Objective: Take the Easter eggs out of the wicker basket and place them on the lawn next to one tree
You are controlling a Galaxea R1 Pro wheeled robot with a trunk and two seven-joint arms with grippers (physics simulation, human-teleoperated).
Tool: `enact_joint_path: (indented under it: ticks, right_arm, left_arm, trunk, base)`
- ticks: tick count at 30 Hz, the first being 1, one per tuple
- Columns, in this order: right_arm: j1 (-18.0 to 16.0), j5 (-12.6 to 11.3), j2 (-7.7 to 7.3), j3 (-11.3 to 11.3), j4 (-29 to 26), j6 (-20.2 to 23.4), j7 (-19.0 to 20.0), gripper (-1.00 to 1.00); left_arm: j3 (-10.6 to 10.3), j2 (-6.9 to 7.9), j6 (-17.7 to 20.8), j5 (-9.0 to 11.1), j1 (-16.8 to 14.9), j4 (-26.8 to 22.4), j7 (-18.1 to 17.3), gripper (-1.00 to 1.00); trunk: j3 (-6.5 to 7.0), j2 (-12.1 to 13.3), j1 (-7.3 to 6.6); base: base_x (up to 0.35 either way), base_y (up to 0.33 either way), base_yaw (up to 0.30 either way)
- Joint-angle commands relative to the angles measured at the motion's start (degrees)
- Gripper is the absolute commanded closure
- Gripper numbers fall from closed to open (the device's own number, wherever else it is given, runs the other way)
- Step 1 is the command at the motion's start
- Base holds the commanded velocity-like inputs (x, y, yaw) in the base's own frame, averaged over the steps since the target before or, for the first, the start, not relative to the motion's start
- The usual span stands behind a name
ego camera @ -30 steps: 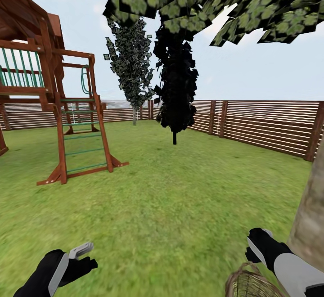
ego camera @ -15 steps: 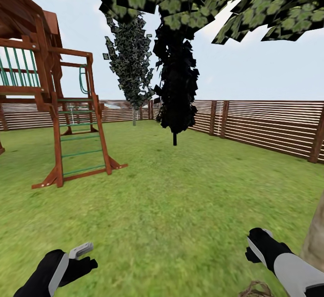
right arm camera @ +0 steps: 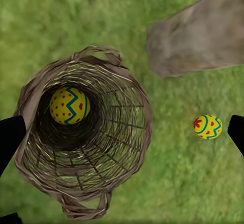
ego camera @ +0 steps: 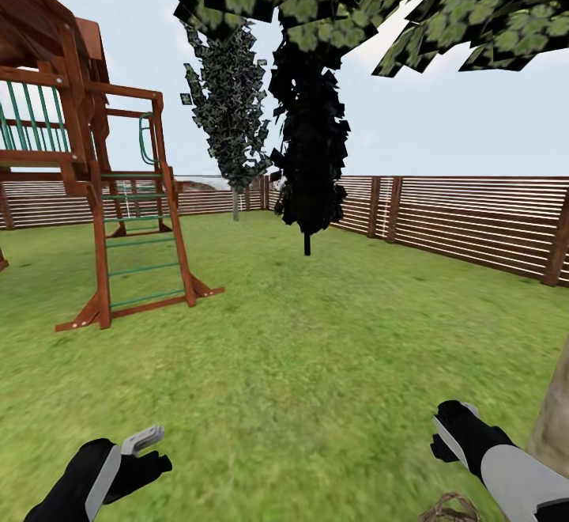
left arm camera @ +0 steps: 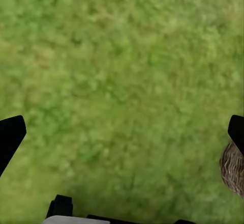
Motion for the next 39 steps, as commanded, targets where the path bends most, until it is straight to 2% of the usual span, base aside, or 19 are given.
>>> enact_joint_path:
  ticks: [1,3,14,24,39]
  right_arm:
    - [0.0,-0.5,-0.03,0.3,-0.1,0.3,-0.3,-1.0]
    - [0.0,-0.5,-0.03,0.3,-0.1,0.3,-0.3,-1.0]
    - [0.0,-0.7,-0.03,0.4,-0.1,0.3,-0.2,-1.0]
    - [0.0,-0.9,0.05,0.4,-0.1,0.2,-0.2,-1.0]
    - [0.0,-0.9,0.04,0.4,-0.1,0.2,-0.2,-1.0]
  left_arm:
    - [0.1,-0.02,0.3,0.0,0.0,-0.1,-0.2,-1.0]
    - [0.1,-0.02,0.3,0.0,0.0,-0.1,-0.2,-1.0]
    - [0.1,-0.02,0.3,0.0,0.0,-0.1,-0.2,-1.0]
    - [0.1,-0.25,0.3,0.0,0.0,0.0,-0.3,-1.0]
    - [0.2,-0.19,0.3,-0.1,0.0,-0.1,-0.3,-1.0]
  trunk:
    - [-0.27,-0.5,0.23]
    - [-0.63,-1.3,0.67]
    - [-0.63,-1.3,0.67]
    - [-0.63,-1.3,0.67]
    - [-0.63,-1.3,0.67]
  base:
    - [0.0,0.0,0.0]
    - [0.0,0.0,0.0]
    - [-0.024,0.04,-0.03]
    - [-0.124,0.095,-0.278]
    - [-0.168,0.273,-0.293]
